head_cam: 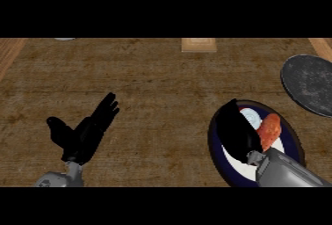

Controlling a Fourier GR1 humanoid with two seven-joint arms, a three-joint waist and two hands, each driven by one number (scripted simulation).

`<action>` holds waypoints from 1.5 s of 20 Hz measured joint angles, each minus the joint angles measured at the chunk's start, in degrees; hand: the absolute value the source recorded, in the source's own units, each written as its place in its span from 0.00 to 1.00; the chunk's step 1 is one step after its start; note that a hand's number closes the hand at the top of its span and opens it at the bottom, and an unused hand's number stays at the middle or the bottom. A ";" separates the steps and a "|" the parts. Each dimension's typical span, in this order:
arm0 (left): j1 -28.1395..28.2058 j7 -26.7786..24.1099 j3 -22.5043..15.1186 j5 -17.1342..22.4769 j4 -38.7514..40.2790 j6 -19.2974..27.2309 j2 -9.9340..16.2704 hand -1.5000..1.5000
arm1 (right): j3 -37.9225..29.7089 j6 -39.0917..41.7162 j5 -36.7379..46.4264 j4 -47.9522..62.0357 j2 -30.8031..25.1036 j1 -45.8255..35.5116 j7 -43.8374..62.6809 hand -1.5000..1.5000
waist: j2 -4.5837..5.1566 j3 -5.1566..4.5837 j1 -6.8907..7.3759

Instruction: Pick the can from the plate and place it in the pan

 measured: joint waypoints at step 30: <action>1.24 0.79 2.70 -1.07 -0.85 -1.34 -1.26 0.50 | -39.85 -30.30 -8.53 -3.95 28.33 9.23 26.59 1.00 | -0.34 0.04 -1.52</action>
